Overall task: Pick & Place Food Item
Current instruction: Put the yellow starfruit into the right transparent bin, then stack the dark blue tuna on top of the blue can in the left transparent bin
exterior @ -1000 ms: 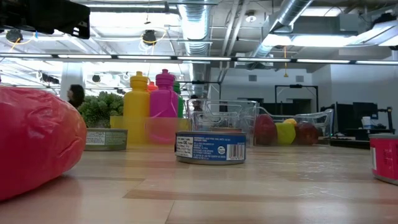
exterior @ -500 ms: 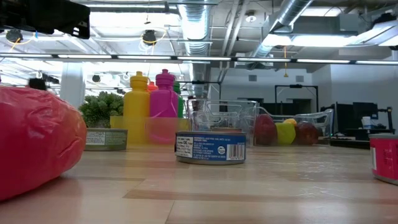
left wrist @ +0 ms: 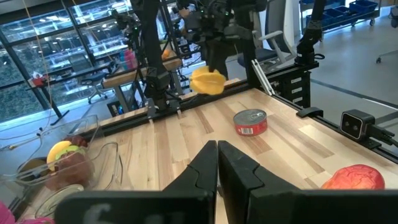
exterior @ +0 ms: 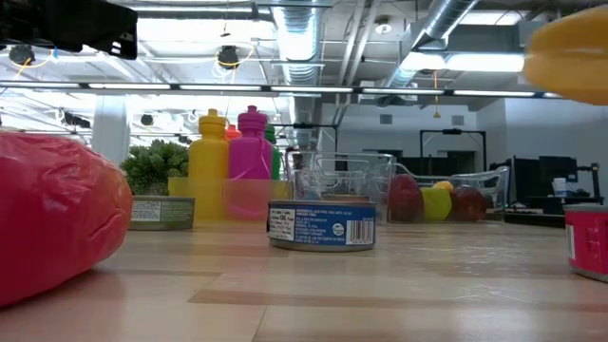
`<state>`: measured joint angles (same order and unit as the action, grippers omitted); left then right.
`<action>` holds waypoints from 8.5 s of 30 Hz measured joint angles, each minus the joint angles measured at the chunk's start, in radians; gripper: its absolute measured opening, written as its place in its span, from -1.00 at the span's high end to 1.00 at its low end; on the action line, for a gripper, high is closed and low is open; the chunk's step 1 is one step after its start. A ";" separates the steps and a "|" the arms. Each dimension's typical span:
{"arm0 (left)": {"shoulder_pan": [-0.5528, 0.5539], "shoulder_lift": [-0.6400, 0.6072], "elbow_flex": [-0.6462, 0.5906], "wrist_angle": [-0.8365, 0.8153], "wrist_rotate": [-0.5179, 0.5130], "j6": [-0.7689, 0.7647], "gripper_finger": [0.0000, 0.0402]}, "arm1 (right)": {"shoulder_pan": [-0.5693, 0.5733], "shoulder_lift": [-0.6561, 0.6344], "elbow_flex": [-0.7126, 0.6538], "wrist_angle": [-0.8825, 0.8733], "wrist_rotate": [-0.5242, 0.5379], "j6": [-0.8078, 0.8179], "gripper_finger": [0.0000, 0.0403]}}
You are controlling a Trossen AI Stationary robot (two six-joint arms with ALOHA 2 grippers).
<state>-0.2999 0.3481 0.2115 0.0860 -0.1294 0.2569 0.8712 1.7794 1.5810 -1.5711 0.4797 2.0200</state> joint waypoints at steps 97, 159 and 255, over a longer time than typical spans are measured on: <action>0.000 0.027 0.000 -0.003 -0.001 -0.003 0.99 | -1.217 0.008 -0.210 0.655 0.364 -1.744 0.23; 0.000 0.027 0.000 -0.003 -0.001 -0.003 0.99 | -0.313 0.008 0.048 0.536 0.325 -0.872 0.81; 0.000 0.027 0.000 0.208 0.026 -0.180 0.99 | -0.359 0.009 -0.527 1.275 0.254 -0.640 1.00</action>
<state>-0.2998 0.3748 0.2115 0.2943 -0.1029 0.0769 0.5117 1.7885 1.0542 -0.2962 0.7338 1.3800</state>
